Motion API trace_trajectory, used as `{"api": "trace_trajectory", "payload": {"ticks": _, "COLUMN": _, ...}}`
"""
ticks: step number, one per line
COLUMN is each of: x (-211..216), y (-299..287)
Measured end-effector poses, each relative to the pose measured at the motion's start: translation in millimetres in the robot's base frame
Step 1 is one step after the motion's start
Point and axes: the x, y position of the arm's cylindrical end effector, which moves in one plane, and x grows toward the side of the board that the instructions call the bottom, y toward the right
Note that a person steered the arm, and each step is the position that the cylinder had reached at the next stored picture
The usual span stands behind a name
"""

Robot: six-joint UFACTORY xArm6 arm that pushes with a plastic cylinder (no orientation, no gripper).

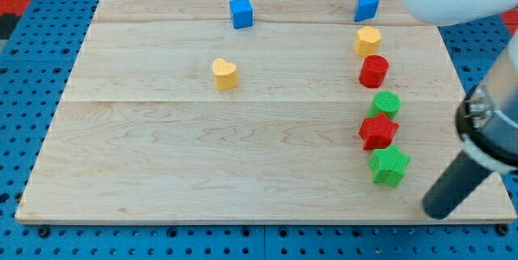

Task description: Move the yellow heart towards the top center

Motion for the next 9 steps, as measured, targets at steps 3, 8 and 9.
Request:
{"api": "trace_trajectory", "payload": {"ticks": 3, "x": -147, "y": -202}}
{"api": "trace_trajectory", "payload": {"ticks": 8, "x": -260, "y": -225}}
{"api": "trace_trajectory", "payload": {"ticks": 9, "x": -280, "y": -200}}
